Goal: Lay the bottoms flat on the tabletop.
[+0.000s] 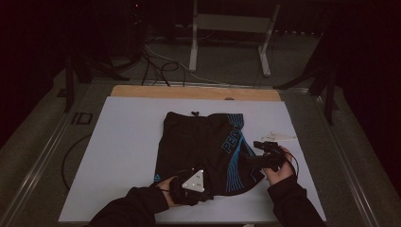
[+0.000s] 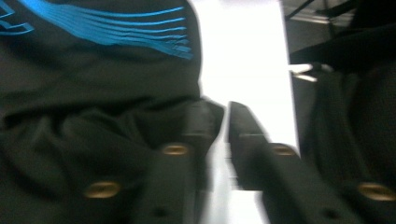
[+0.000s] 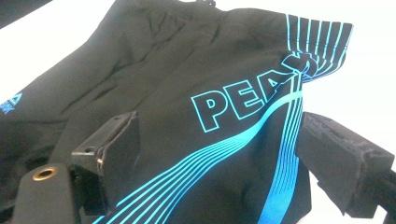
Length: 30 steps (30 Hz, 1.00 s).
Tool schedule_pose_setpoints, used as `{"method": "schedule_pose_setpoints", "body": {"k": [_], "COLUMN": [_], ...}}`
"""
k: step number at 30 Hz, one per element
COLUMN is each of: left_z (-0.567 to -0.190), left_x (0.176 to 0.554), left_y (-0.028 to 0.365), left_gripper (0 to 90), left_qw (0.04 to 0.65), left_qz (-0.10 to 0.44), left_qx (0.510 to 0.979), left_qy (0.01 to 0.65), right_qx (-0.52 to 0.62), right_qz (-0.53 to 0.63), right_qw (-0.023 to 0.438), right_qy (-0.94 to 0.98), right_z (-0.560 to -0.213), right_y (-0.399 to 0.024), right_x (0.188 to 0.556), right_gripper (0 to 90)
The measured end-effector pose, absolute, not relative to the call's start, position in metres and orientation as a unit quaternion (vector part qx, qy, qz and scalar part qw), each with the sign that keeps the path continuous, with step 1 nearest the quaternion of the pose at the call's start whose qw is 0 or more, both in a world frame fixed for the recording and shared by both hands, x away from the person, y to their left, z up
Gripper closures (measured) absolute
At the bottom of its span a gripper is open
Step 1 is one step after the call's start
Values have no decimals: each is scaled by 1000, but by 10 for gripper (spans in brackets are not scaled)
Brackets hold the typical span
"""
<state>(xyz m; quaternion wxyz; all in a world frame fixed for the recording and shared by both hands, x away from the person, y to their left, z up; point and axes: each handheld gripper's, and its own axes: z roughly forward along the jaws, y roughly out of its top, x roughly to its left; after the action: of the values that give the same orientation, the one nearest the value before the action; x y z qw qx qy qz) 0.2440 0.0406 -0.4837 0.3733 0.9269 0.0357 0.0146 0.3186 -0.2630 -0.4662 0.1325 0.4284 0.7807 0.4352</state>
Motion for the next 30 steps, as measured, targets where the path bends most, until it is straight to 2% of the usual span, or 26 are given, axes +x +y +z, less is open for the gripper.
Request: {"method": "schedule_pose_setpoints", "body": {"k": [2, 5, 9, 11, 12, 18, 21, 23, 30], "left_z": [-481, -476, -468, -468, -468, -481, -490, -495, -509], "left_x": [242, 243, 242, 242, 240, 235, 234, 233, 237], "left_y": [45, 55, 91, 91, 121, 165, 178, 183, 179], "left_gripper": [528, 429, 371, 359, 347, 368, 411, 467, 565], "left_qw": [374, 380, 383, 383, 376, 344, 326, 321, 313], "left_qz": [24, 26, 55, 55, 73, 94, 94, 88, 74], "left_qx": [926, 923, 919, 919, 918, 920, 924, 925, 930], "left_qy": [40, 48, 73, 73, 101, 162, 177, 182, 175], "right_qx": [425, 426, 425, 424, 429, 429, 431, 432, 432], "right_qz": [439, 436, 438, 438, 438, 436, 435, 435, 433], "right_qw": [130, 133, 133, 134, 134, 134, 134, 133, 132], "right_qy": [781, 781, 781, 781, 779, 780, 779, 779, 780], "right_z": [-466, -465, -466, -466, -466, -466, -467, -467, -468], "right_y": [-263, -262, -262, -263, -264, -267, -267, -267, -266], "right_x": [318, 317, 317, 317, 316, 315, 315, 315, 315], "right_gripper": [144, 144, 144, 144, 144, 144, 144, 144, 144]}}
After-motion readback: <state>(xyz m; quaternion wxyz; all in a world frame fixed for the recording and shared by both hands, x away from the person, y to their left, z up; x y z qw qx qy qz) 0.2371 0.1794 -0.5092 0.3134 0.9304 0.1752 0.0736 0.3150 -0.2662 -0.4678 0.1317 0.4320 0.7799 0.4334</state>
